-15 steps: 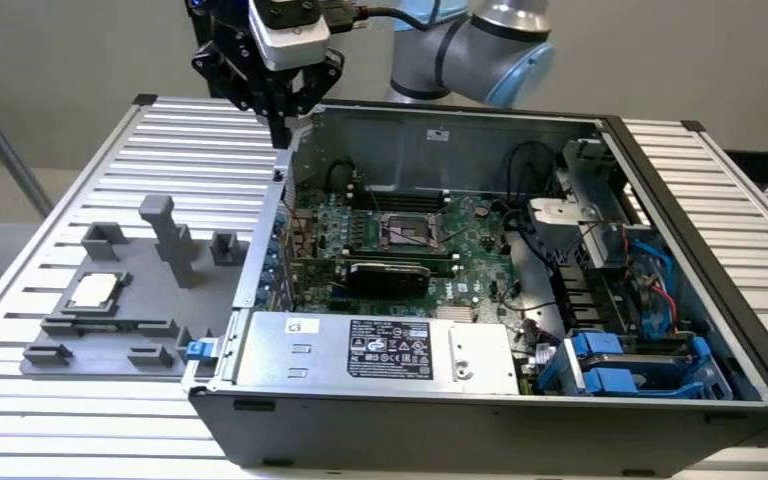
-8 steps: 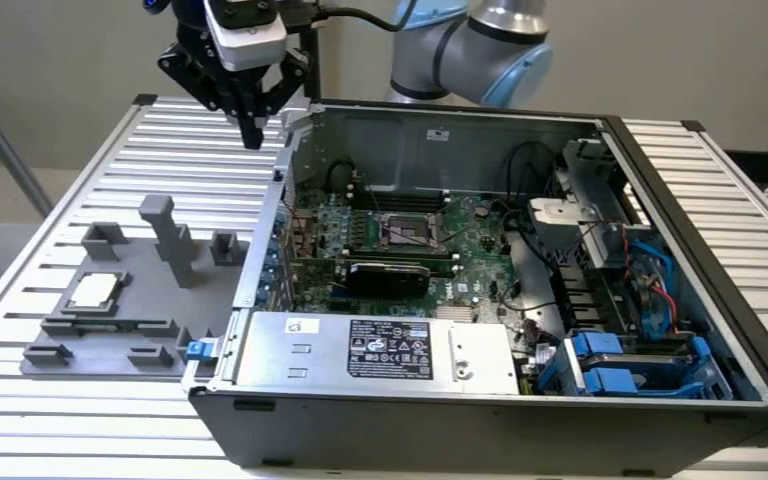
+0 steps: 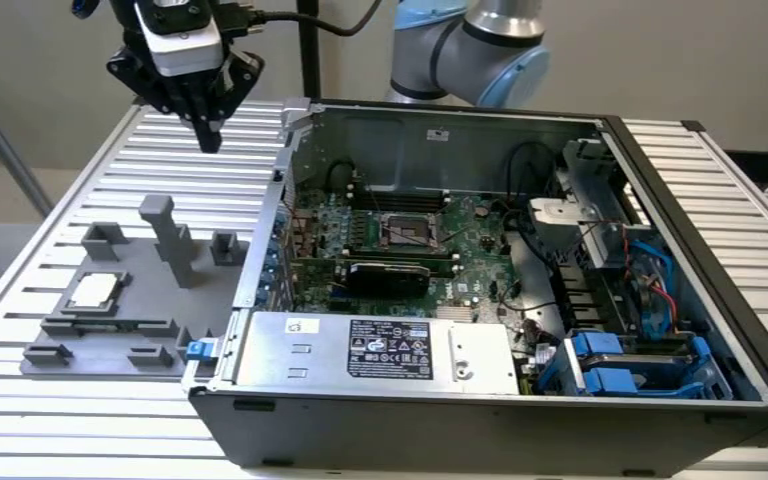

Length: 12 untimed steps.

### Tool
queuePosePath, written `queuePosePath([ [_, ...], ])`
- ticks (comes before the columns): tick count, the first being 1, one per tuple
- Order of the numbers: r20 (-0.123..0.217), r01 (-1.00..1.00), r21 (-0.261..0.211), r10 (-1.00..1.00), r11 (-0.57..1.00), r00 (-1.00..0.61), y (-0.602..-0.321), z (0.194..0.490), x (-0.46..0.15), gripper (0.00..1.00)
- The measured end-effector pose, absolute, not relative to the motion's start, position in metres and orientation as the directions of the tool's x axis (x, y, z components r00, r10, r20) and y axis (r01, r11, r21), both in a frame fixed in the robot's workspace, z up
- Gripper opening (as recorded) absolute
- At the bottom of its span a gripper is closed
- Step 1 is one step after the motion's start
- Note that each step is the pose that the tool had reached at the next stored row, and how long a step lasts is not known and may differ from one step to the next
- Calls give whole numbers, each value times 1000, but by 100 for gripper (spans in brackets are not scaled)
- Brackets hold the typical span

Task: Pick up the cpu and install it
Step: 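Reach for the cpu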

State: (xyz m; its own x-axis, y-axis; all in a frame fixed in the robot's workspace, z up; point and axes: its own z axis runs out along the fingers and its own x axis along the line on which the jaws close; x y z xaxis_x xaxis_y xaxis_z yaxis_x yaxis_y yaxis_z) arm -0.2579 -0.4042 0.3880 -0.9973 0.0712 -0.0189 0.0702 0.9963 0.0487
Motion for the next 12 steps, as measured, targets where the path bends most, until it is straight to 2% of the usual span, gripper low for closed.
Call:
queuePosePath([
  [12,-19,70,49,71,996,-997,-411,383,-313,11],
])
